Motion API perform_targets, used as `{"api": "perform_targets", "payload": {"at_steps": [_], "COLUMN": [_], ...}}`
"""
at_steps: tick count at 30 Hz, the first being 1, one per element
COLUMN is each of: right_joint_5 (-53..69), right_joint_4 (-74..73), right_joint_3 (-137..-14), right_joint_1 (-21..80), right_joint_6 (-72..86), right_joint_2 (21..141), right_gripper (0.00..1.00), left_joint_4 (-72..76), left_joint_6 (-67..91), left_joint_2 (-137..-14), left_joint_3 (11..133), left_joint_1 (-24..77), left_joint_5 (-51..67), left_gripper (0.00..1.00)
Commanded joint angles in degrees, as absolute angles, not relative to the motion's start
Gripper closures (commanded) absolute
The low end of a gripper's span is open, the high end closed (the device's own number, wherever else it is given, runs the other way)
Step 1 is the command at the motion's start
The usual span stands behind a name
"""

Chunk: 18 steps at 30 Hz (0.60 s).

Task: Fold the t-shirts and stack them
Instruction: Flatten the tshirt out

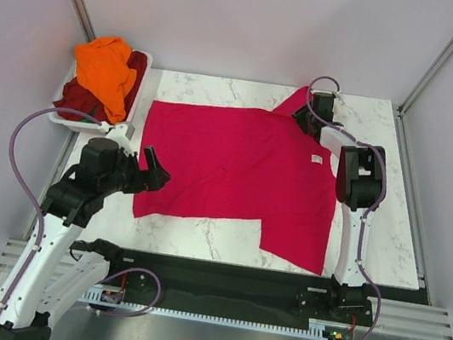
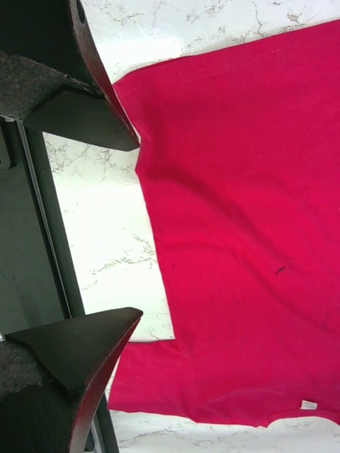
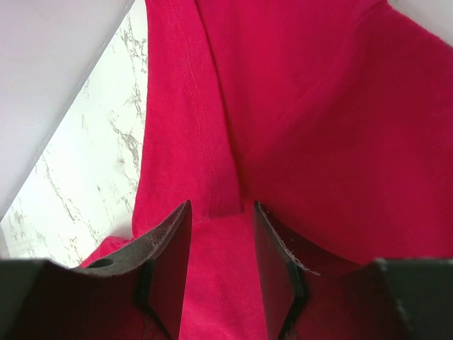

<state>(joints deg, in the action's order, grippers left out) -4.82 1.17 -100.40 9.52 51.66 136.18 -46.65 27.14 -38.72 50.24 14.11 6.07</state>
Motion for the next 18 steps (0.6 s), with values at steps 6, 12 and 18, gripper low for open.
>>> {"api": "perform_targets", "payload": {"at_steps": [6, 12, 18], "right_joint_5": [-5.19, -5.1, -4.4], "right_joint_4": [1.58, 1.58, 1.67], "right_joint_3": [-101.86, -105.64, -108.28], "right_joint_1": [9.75, 9.67, 9.67], "right_joint_6": [52.03, 51.77, 51.77], "right_joint_2": [136.58, 139.04, 140.1], "right_gripper": [0.52, 0.68, 0.91], "left_joint_4": [-45.88, -45.79, -45.79], "left_joint_6": [27.16, 27.16, 27.16], "left_joint_2": [-38.14, -38.23, -38.41], "left_joint_3": [49.83, 49.83, 49.83], "left_joint_1": [13.71, 13.45, 13.18], "left_joint_5": [5.71, 5.71, 5.71], "left_gripper": [0.0, 0.0, 0.0]}}
